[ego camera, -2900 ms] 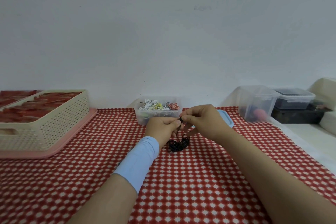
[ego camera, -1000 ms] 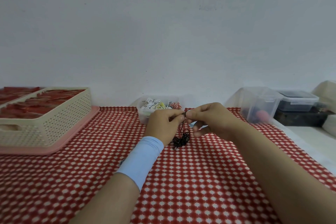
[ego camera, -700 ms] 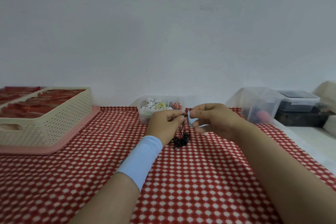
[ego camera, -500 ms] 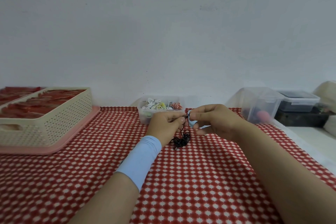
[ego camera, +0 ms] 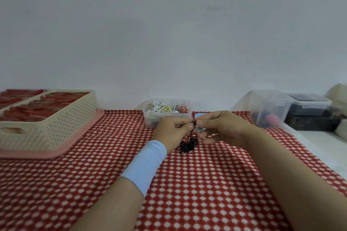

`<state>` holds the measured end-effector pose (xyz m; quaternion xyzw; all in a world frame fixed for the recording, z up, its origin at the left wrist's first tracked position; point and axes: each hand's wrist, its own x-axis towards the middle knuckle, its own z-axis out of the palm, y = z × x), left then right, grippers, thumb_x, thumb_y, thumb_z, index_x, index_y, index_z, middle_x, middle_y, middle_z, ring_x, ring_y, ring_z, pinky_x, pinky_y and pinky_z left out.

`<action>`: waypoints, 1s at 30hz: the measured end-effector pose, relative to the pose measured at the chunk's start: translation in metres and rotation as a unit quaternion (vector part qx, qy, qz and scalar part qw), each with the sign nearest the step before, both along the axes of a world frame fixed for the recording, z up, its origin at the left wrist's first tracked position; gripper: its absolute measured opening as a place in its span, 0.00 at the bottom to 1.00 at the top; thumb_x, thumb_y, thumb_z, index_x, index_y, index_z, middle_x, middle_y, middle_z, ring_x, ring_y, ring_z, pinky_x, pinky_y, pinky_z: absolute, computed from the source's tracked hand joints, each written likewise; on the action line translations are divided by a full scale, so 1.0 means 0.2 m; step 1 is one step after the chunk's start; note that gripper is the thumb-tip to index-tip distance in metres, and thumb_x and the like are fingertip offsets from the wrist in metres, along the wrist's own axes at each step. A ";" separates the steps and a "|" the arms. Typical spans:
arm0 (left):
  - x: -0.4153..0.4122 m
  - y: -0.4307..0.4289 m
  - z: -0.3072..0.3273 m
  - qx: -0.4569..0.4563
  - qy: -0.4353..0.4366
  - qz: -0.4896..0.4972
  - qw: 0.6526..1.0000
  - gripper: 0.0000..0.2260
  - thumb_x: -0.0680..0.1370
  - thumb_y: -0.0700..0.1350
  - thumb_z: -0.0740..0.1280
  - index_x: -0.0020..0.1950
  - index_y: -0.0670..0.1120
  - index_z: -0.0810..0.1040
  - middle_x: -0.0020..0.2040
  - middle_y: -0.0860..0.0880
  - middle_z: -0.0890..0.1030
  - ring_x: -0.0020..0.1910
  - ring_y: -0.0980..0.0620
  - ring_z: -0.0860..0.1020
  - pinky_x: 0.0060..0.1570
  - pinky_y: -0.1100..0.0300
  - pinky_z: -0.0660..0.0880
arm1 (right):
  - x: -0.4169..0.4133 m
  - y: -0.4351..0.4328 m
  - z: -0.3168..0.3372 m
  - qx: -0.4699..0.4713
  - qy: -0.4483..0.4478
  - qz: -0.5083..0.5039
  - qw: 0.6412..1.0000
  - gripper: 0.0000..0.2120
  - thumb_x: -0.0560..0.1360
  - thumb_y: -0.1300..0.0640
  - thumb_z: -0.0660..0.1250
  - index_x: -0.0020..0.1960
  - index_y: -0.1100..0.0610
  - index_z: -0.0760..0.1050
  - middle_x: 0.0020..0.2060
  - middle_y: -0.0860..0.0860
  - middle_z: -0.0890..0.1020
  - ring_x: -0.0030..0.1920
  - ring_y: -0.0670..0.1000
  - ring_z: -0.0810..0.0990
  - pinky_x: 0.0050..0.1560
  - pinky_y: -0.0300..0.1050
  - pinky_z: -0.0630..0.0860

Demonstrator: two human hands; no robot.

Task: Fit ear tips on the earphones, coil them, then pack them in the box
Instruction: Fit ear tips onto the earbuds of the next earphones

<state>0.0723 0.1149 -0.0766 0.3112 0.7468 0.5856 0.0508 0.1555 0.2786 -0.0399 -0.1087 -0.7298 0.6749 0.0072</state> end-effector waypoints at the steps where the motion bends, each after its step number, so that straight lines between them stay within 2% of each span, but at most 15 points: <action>1: 0.00 0.00 0.00 0.000 0.002 0.001 1.000 0.08 0.78 0.40 0.69 0.55 0.48 0.85 0.41 0.54 0.85 0.36 0.64 0.80 0.42 0.72 0.76 | 0.00 0.00 0.00 -0.003 -0.007 0.006 1.000 0.06 0.76 0.64 0.71 0.44 0.58 0.88 0.41 0.56 0.86 0.38 0.50 0.85 0.39 0.46 0.85; 7: 0.00 0.00 -0.02 0.009 -0.009 -0.004 1.000 0.09 0.78 0.39 0.69 0.56 0.45 0.85 0.39 0.52 0.85 0.33 0.63 0.78 0.41 0.70 0.75 | -0.02 0.01 -0.01 -0.032 -0.031 0.024 0.999 0.07 0.76 0.64 0.70 0.46 0.58 0.88 0.43 0.57 0.87 0.40 0.49 0.86 0.36 0.44 0.84; 11: 0.01 0.00 -0.01 -0.004 0.020 -0.007 1.000 0.10 0.78 0.40 0.69 0.57 0.46 0.84 0.45 0.51 0.86 0.38 0.66 0.80 0.48 0.70 0.76 | -0.01 0.01 -0.01 -0.043 -0.036 0.030 0.998 0.08 0.76 0.64 0.70 0.45 0.58 0.88 0.42 0.56 0.86 0.38 0.49 0.85 0.38 0.45 0.85; 15: 0.02 -0.01 0.01 -0.008 0.028 -0.012 1.000 0.10 0.79 0.39 0.68 0.58 0.47 0.84 0.44 0.54 0.86 0.41 0.65 0.82 0.47 0.73 0.74 | -0.01 0.00 -0.01 -0.037 -0.026 0.016 0.999 0.07 0.77 0.63 0.70 0.46 0.58 0.87 0.42 0.56 0.86 0.37 0.49 0.84 0.38 0.47 0.85; 18: 0.02 -0.01 0.01 -0.002 0.018 -0.010 1.000 0.10 0.79 0.39 0.67 0.58 0.48 0.83 0.45 0.56 0.85 0.41 0.68 0.80 0.47 0.76 0.73 | -0.02 -0.02 -0.02 -0.069 -0.044 -0.011 0.997 0.05 0.78 0.61 0.70 0.48 0.57 0.84 0.39 0.52 0.86 0.34 0.48 0.84 0.36 0.48 0.84; 21: 0.02 -0.01 0.02 0.006 0.010 -0.012 1.000 0.10 0.79 0.39 0.67 0.59 0.47 0.83 0.40 0.60 0.83 0.37 0.72 0.78 0.45 0.78 0.72 | -0.03 -0.04 -0.04 -0.121 -0.067 -0.002 0.990 0.04 0.80 0.59 0.67 0.50 0.54 0.81 0.37 0.47 0.84 0.32 0.43 0.83 0.34 0.45 0.83; 25: 0.02 -0.01 0.02 0.013 0.002 -0.016 1.000 0.11 0.79 0.39 0.67 0.59 0.47 0.83 0.41 0.59 0.84 0.39 0.69 0.80 0.47 0.75 0.73 | -0.02 -0.05 -0.03 -0.167 -0.072 -0.005 0.983 0.06 0.81 0.58 0.66 0.47 0.54 0.80 0.35 0.46 0.84 0.31 0.42 0.83 0.33 0.43 0.83; 30: 0.03 0.00 0.01 0.026 -0.006 -0.023 0.999 0.11 0.79 0.39 0.66 0.59 0.47 0.83 0.43 0.57 0.85 0.40 0.67 0.80 0.48 0.73 0.74 | -0.02 -0.04 -0.04 -0.151 -0.065 0.007 0.986 0.07 0.81 0.57 0.65 0.46 0.53 0.81 0.34 0.45 0.82 0.30 0.42 0.80 0.36 0.45 0.84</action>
